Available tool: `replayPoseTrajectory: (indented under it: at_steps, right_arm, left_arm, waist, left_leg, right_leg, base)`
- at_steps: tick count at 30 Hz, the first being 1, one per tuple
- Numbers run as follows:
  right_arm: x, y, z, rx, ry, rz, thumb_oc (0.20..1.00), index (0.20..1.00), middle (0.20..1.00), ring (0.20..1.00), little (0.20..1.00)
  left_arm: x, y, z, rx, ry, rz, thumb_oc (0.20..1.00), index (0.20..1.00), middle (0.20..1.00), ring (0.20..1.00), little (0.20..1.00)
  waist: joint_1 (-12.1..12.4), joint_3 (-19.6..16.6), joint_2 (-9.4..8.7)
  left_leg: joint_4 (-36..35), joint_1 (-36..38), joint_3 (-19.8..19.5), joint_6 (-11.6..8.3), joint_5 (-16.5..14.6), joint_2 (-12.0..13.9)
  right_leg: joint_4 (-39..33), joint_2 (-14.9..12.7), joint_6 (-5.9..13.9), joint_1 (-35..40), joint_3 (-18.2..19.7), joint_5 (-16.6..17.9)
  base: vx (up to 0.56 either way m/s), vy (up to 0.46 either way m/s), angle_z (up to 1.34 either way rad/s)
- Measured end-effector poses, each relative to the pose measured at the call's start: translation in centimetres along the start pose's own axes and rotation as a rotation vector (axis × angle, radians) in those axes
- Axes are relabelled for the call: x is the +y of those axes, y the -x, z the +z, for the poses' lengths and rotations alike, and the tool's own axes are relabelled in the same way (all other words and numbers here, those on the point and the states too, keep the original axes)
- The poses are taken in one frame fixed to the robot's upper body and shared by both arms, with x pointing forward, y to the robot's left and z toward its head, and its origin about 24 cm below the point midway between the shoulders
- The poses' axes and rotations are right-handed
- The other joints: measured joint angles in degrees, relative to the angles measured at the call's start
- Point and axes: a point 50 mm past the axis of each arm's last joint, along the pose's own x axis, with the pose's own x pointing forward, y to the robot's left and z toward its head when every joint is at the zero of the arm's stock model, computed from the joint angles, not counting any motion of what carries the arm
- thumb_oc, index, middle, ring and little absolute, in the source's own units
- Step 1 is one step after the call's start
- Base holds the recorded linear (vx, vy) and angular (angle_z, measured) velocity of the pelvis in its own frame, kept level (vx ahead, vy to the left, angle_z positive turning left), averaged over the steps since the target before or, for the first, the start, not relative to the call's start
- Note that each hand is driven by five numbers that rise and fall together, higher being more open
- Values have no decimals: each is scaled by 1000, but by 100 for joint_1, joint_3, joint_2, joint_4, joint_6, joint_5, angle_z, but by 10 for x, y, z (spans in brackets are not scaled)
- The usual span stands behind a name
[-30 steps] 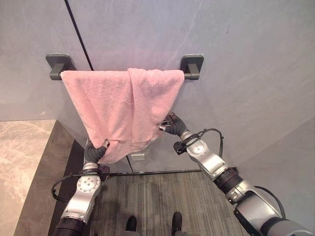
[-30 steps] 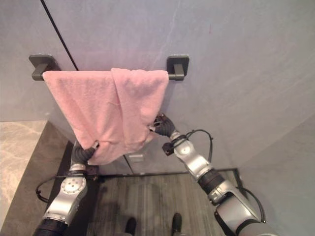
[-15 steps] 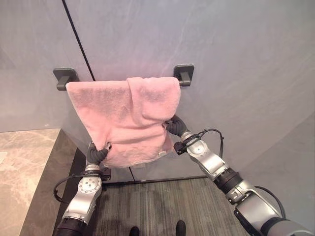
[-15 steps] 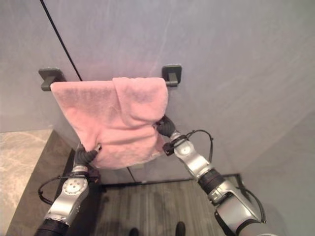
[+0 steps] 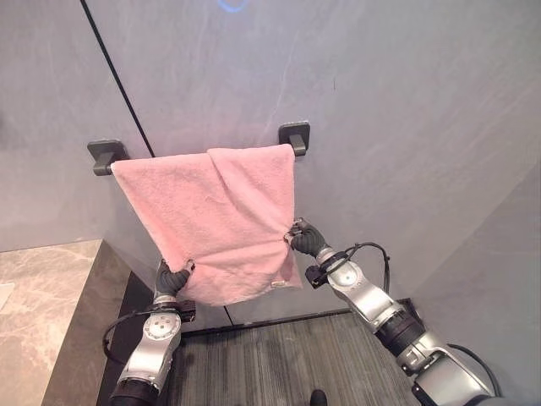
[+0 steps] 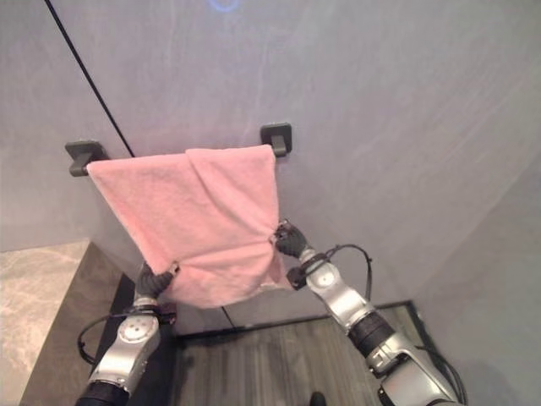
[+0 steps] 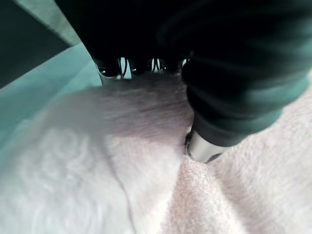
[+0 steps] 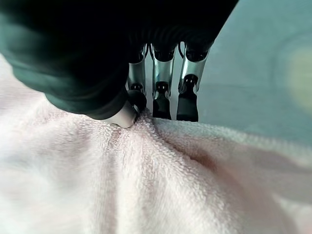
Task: Put brush and paste in cup on sink, flatten towel.
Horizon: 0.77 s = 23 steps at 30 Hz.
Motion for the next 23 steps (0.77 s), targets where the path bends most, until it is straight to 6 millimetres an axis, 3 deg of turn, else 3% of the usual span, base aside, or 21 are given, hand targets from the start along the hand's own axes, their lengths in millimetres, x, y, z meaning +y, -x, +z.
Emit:
replayPoseTrajectory:
  at_steps: [1,2,3,4,5,6,7,12,16,17,18,20,22,23]
  right_arm:
    - [3,-1,-1,6,-6,3,200,200,200,200,200]
    - [4,-1,-2,12,-10,3,307,307,307,307,307]
    - [4,-1,-2,12,-10,3,485,485,485,485,485]
    - [5,-1,-2,13,-12,3,589,589,589,589,589]
    - [5,-1,-3,13,-11,3,1000,1000,1000,1000,1000]
    - [4,-1,-3,15,-10,2,1000,1000,1000,1000,1000]
    - [4,-1,-5,23,-9,-2,1000,1000,1000,1000,1000]
    - [-1,1,-18,74,14,-36,1000,1000,1000,1000,1000]
    - [-5,16,-46,165,8,-87,1000,1000,1000,1000,1000]
    - [-5,24,-60,219,10,-97,1000,1000,1000,1000,1000]
    - [-4,43,-89,334,20,-110,1000,1000,1000,1000,1000]
    - [-3,62,-116,453,28,-113,1000,1000,1000,1000,1000]
    - [-1,94,-159,653,52,-136,1000,1000,1000,1000,1000]
    - [1,138,-193,878,90,-127,1000,1000,1000,1000,1000]
  left_arm:
    - [0,-1,-3,13,-19,9,200,200,200,200,200]
    - [1,-1,1,-5,-19,27,200,200,200,200,200]
    - [1,-1,1,-3,-20,30,200,200,200,200,200]
    - [2,1,0,-1,-21,32,222,222,222,222,222]
    - [2,2,-2,4,-22,34,485,485,485,485,485]
    - [3,2,-3,8,-24,37,934,934,934,934,934]
    - [3,3,-5,13,-26,41,1000,1000,1000,1000,1000]
    - [10,5,-30,122,-106,81,1000,1000,1000,1000,1000]
    - [17,15,-65,264,-203,88,1000,1000,1000,1000,1000]
    - [21,20,-79,325,-244,93,1000,1000,1000,1000,1000]
    - [30,32,-105,453,-301,105,1000,1000,1000,1000,1000]
    - [35,43,-121,534,-334,107,1000,1000,1000,1000,1000]
    - [36,59,-148,686,-411,72,1000,1000,1000,1000,1000]
    - [33,79,-165,795,-425,29,1000,1000,1000,1000,1000]
  waist:
    - [-3,-8,-17]
    - [2,-11,-21]
    - [4,-11,-21]
    - [1,-11,-25]
    - [-3,-9,-28]
    - [-2,-9,-29]
    - [-3,-9,-29]
    - [-14,2,-47]
    - [-29,2,-106]
    - [-44,5,-119]
    - [-93,20,-143]
    - [-172,40,-170]
    - [-178,21,-170]
    - [-211,16,-156]
  left_leg:
    - [1,1,0,0,0,2]
    - [1,1,-2,0,0,-4]
    - [0,3,-2,2,-1,-4]
    - [1,7,-6,3,-3,-4]
    - [1,9,-8,3,-4,-3]
    - [1,9,-9,3,-4,-3]
    - [1,13,-13,3,-4,-3]
    - [0,17,-19,3,-5,1]
    - [-1,4,-30,2,-5,0]
    - [1,3,-30,-1,-8,-1]
    - [1,-14,-27,1,-13,-3]
    - [0,-38,-17,0,-16,-7]
    - [1,-34,-11,-3,-20,-13]
    - [0,-102,-6,11,-32,-35]
  right_leg:
    - [0,1,-1,1,-2,-1]
    - [1,-4,-1,4,-4,0]
    - [0,-6,0,9,-5,0]
    - [0,-5,0,15,-8,-1]
    - [0,-5,-1,18,-11,-3]
    - [0,-5,-1,18,-13,-3]
    - [0,-5,-1,25,-16,-4]
    - [-1,-4,-2,36,-24,-7]
    - [0,-4,-1,27,-32,-16]
    - [0,-7,0,25,-32,-19]
    - [-1,-13,-2,7,-37,-24]
    - [0,-14,0,-26,-31,-24]
    - [-1,-24,10,-26,-32,-36]
    - [-1,-51,15,-96,-31,-39]
  base:
    - [0,0,0]
    - [0,0,0]
    - [0,0,0]
    - [0,0,0]
    - [0,0,0]
    - [0,0,0]
    - [0,0,0]
    - [0,0,0]
    - [-17,-3,1]
    - [-51,9,1]
    - [-57,13,-1]
    - [-44,11,-1]
    - [0,0,0]
    - [-36,6,-3]
